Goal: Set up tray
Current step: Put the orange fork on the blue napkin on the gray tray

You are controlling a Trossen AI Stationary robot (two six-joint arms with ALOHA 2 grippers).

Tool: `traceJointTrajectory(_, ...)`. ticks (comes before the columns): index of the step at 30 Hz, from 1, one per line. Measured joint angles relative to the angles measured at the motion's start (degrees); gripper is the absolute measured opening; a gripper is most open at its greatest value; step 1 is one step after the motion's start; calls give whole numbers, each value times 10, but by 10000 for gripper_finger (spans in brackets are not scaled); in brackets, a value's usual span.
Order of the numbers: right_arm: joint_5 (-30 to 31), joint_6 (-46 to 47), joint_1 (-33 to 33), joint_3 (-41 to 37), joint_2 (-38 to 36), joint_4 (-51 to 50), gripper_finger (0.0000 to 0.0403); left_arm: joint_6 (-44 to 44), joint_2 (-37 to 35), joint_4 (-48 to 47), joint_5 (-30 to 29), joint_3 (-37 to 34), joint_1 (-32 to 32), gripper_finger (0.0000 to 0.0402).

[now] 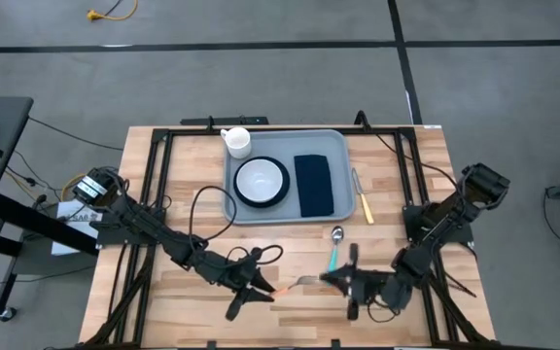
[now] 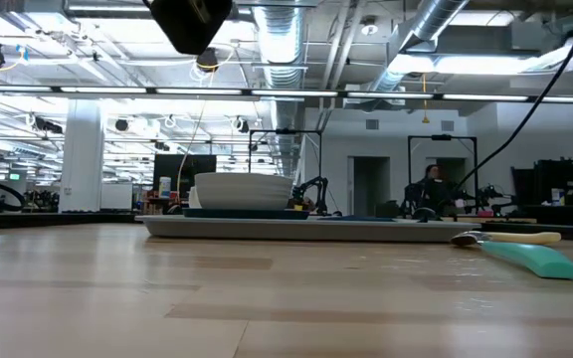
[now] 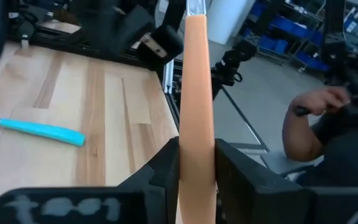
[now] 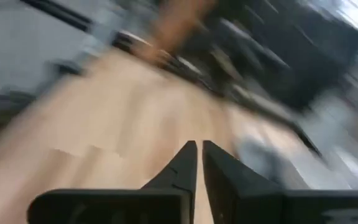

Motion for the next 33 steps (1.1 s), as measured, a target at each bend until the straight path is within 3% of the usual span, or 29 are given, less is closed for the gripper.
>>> traceJointTrajectory(3,-136,-131,-23,0,0,87,6,16,0,0,0,0,-5,68)
traceJointTrajectory(8,-200,-224,-58,0,-2,167,2,44,0,10,1,0,-17,68)
traceJointTrajectory(11,-280,-248,-88,0,-2,213,4,63,0,26,14,0,-22,68)
traceJointTrajectory(16,-449,-198,-153,0,-2,267,6,85,0,40,19,0,-25,68)
traceJointTrajectory(23,-648,-70,-233,37,-1,259,6,117,0,47,27,0,-23,68)
traceJointTrajectory(26,-681,-59,-243,54,-1,228,6,127,0,60,43,0,-19,68)
traceJointTrajectory(33,-683,-73,-236,86,0,177,12,136,0,67,60,0,-9,68)
